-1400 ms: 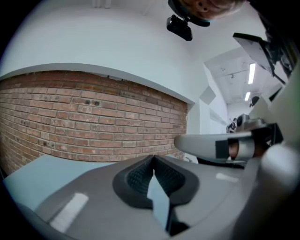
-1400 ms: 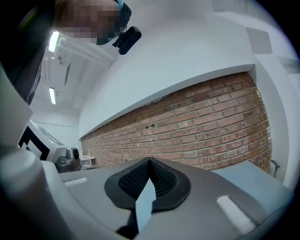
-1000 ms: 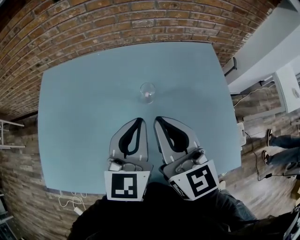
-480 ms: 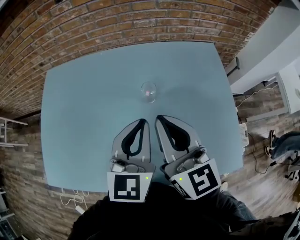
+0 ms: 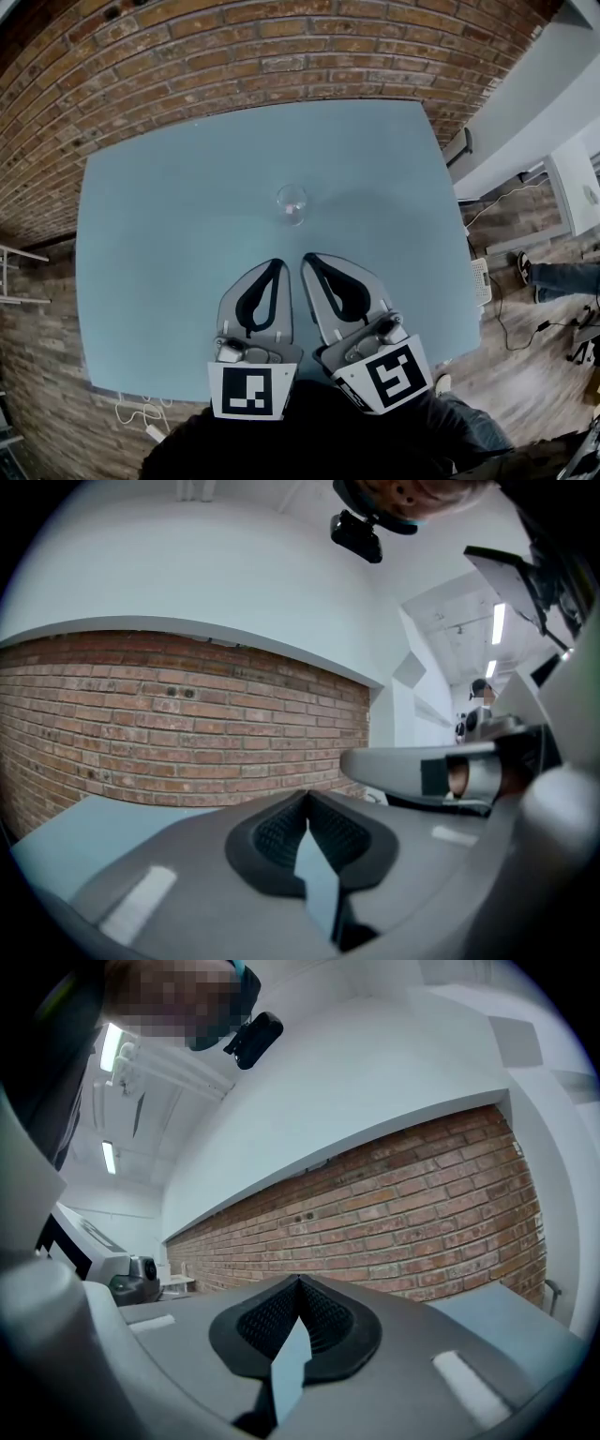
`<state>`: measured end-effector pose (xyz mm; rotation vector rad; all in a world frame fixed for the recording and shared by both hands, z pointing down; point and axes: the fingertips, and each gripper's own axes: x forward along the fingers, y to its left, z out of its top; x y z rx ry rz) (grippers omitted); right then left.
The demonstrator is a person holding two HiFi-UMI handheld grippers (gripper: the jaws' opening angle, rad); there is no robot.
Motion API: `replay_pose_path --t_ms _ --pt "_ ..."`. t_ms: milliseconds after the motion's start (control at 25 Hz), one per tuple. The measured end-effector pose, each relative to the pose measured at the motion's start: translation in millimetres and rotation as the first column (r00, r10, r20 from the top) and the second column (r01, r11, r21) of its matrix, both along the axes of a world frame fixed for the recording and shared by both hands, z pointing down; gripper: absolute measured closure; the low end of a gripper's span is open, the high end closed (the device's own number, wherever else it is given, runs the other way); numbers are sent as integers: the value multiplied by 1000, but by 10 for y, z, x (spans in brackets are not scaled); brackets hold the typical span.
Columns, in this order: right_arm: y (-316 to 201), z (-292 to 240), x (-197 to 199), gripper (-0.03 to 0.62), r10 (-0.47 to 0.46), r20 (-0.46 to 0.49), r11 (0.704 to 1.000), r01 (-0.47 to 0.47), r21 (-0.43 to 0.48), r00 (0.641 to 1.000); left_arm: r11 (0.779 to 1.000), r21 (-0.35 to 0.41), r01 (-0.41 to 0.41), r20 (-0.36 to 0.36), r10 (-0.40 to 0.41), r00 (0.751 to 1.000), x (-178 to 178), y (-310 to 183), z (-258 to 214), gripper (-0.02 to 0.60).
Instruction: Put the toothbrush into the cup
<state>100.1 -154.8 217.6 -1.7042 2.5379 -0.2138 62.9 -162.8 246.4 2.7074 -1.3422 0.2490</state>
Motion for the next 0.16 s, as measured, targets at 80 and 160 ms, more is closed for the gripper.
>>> replay_pose_path --t_ms 80,160 --pt "-10 8 -18 595 0 3 1000 0 1 1000 1000 3 1 -1 -1 1000 -19 -12 5 574" --pt "-19 24 -41 595 -4 2 1000 4 -2 1000 1000 1 4 -3 -4 1000 -40 -23 14 574"
